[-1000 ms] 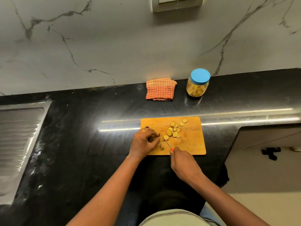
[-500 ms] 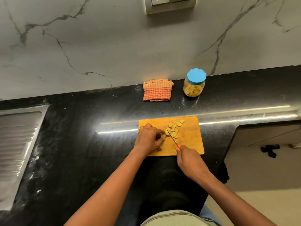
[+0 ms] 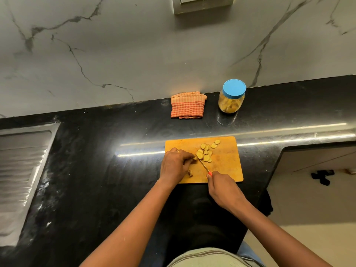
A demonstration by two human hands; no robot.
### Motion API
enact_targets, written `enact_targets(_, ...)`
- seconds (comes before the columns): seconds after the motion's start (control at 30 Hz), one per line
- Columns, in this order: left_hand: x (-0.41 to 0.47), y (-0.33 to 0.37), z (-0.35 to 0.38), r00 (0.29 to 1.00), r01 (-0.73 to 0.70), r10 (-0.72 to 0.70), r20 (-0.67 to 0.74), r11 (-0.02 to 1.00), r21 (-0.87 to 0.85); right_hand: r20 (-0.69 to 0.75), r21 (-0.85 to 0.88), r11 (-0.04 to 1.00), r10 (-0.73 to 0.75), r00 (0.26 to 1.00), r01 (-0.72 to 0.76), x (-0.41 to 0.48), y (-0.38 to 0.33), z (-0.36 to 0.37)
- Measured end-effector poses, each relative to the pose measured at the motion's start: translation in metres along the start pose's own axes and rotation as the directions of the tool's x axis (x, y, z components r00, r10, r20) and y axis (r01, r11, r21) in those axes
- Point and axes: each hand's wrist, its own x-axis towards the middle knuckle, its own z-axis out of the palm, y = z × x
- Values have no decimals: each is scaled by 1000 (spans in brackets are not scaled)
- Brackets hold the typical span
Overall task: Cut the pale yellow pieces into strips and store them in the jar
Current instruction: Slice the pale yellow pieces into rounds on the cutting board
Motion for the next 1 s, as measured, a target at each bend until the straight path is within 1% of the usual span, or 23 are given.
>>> enact_targets(0.23,-3,0,3,999,3,-1,53,999,-49,-8,11,1000,16,1000,-16,-3,0,2)
enact_targets(0.5,1,-1,-2,999,4,-2,52,999,-34,8,20,999,37,999,-37,1,-2,0)
enact_targets(0.67,-1,-1,-6,991,11,-7,132,999,-31,25,13,1000,27,999,-27,0,-3,3)
enact_targets(0.77,-5,5,-5,997,-8,12,74,999,-52,24,14,1000,23,999,-23,0,-3,5)
enact_targets(0.9,-10,9,5,996,49,-50,-70,999,-7,1,12,1000,2,1000,-2,-2,-1,6)
enact_targets(0.97,-12,12,9,995,50,-48,-85,999,21,6,19,1000,1,1000,-1,-2,0,5)
enact_targets(1.0,-13,12,10,996,48,-46,-70,998,28,11,23,1000,1,1000,-2,-2,0,4)
